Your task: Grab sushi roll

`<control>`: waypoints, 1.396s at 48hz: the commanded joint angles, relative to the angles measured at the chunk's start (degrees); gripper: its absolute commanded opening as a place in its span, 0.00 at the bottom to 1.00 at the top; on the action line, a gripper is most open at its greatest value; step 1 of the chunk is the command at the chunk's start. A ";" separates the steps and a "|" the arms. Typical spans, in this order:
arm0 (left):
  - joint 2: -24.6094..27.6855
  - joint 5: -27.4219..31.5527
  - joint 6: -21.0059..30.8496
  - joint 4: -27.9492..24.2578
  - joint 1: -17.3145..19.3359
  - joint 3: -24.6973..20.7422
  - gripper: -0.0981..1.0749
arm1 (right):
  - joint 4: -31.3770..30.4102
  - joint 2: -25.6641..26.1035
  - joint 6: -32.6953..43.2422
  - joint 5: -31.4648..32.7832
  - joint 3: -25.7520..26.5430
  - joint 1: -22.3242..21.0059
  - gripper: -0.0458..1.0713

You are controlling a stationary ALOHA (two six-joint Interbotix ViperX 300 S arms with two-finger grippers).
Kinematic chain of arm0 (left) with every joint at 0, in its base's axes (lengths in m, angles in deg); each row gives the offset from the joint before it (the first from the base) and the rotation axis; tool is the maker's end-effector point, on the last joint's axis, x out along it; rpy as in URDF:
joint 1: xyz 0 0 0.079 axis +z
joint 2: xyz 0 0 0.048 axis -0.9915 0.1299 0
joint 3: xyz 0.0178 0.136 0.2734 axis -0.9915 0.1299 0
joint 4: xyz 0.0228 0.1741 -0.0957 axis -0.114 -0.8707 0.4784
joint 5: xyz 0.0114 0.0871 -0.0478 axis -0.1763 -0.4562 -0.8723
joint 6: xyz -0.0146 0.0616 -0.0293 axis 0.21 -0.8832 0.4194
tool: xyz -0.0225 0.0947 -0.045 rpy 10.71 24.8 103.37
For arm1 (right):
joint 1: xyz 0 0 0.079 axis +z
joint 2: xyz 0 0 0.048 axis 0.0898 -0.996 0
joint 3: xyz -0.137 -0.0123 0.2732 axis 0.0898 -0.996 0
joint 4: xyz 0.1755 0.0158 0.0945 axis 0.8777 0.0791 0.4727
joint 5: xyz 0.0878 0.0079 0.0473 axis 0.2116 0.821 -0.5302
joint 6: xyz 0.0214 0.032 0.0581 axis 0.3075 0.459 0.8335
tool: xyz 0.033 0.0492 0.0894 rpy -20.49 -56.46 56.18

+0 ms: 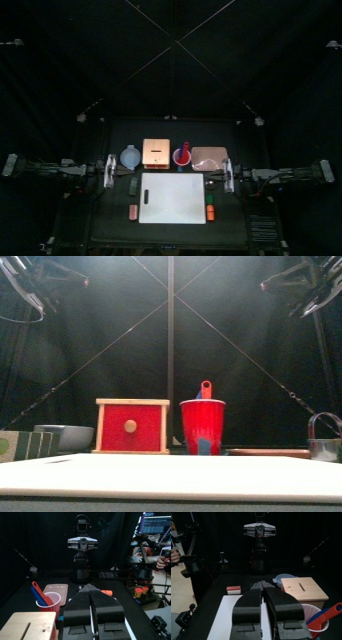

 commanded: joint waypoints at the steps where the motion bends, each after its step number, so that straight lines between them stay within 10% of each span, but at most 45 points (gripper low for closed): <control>1: 2.90 -0.62 0.09 0.26 0.26 -1.05 0.15 | -0.18 -1.67 -0.18 0.00 0.09 -1.14 0.08; 16: 9.67 6.33 0.26 12.04 0.70 -8.70 0.18 | -2.11 -6.59 0.26 1.14 0.79 -5.10 0.08; 32: 18.46 25.05 0.35 45.26 8.35 -12.48 0.20 | -2.64 -8.00 0.26 1.14 0.88 -5.62 0.08; 44: 21.09 38.32 4.13 57.04 11.43 -8.70 0.20 | -2.64 -8.09 0.26 2.55 0.62 -6.24 0.08; 54: 21.27 47.72 18.72 51.06 13.27 -6.06 0.19 | -2.64 -9.14 0.18 5.01 0.53 -7.47 0.08; 67: 21.53 56.16 53.44 16.08 13.27 -10.63 0.19 | -2.72 -11.16 0.26 5.62 -0.09 -8.17 0.08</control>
